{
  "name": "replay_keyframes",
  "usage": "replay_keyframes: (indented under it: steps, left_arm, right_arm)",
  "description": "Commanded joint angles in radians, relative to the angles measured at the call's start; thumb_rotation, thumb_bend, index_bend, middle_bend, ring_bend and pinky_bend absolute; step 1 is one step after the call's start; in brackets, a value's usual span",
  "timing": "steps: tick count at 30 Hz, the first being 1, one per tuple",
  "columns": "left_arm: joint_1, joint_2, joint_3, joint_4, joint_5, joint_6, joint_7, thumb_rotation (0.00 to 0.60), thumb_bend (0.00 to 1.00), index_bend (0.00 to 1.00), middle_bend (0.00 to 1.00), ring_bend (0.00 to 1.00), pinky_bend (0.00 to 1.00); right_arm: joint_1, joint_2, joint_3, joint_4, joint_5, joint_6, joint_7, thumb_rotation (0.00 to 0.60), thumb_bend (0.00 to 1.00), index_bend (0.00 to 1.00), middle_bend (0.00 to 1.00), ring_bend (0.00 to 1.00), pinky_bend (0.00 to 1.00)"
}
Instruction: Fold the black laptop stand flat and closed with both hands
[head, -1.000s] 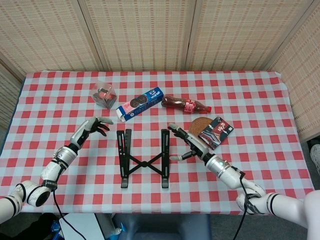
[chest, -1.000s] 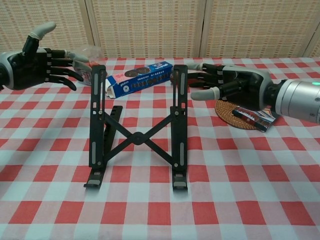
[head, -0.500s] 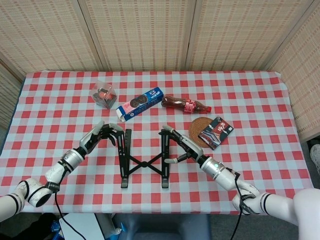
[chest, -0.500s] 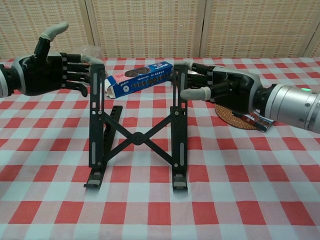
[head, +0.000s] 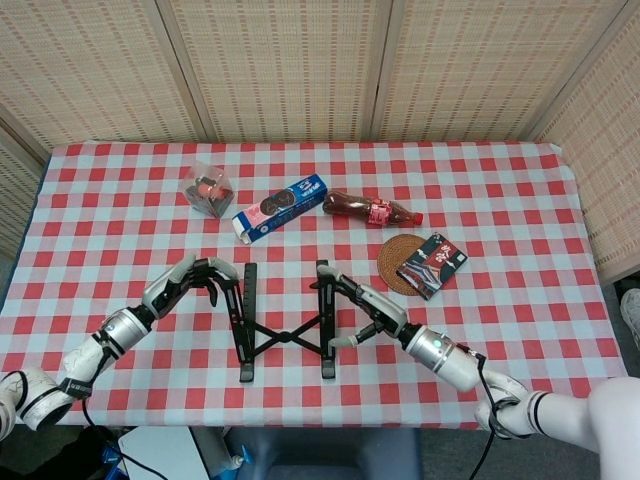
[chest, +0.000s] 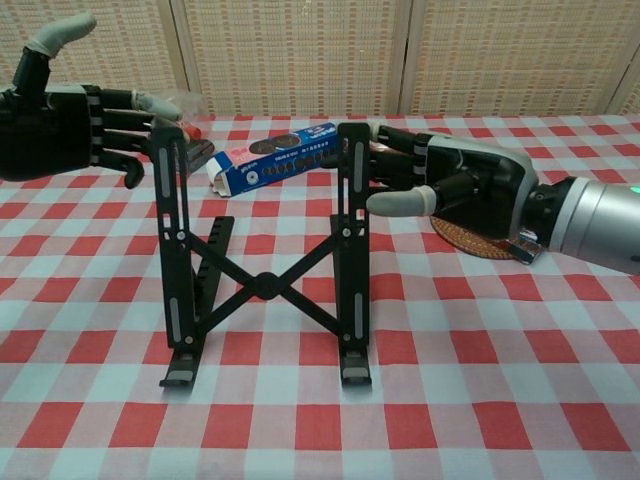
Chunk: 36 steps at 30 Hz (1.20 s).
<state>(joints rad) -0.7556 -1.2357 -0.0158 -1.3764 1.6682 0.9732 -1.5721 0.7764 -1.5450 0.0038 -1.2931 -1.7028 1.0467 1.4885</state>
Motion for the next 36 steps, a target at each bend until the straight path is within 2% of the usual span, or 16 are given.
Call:
replay_keyframes:
  steps: [1,9,17,21,36]
  left_arm:
    - [0.013,0.032,0.02,-0.035,0.016,0.033,0.016,0.0,0.17,0.36,0.37,0.43,0.56]
    - [0.042,0.113,0.078,-0.125,0.069,0.109,0.068,0.0,0.17,0.36,0.37,0.43,0.56]
    - [0.067,0.163,0.13,-0.183,0.113,0.164,0.117,0.0,0.17,0.36,0.37,0.43,0.56]
    - [0.066,0.174,0.156,-0.194,0.138,0.172,0.13,0.0,0.17,0.36,0.37,0.43,0.56]
    - [0.065,0.183,0.204,-0.215,0.167,0.2,0.173,0.0,0.17,0.36,0.37,0.43,0.56]
  right_arm:
    - [-0.007,0.029,-0.035,-0.032,-0.039,0.044,0.004,0.6,0.05,0.03,0.16,0.03,0.02]
    - [-0.017,0.102,-0.111,-0.113,-0.118,0.127,-0.015,0.6,0.06,0.04,0.16,0.03,0.02]
    - [-0.016,0.142,-0.158,-0.17,-0.15,0.162,-0.042,0.6,0.06,0.04,0.16,0.03,0.02]
    - [-0.01,0.142,-0.174,-0.175,-0.151,0.156,-0.046,0.6,0.06,0.04,0.16,0.03,0.02]
    - [0.002,0.1,-0.206,-0.142,-0.125,0.124,-0.046,0.6,0.07,0.04,0.16,0.03,0.02]
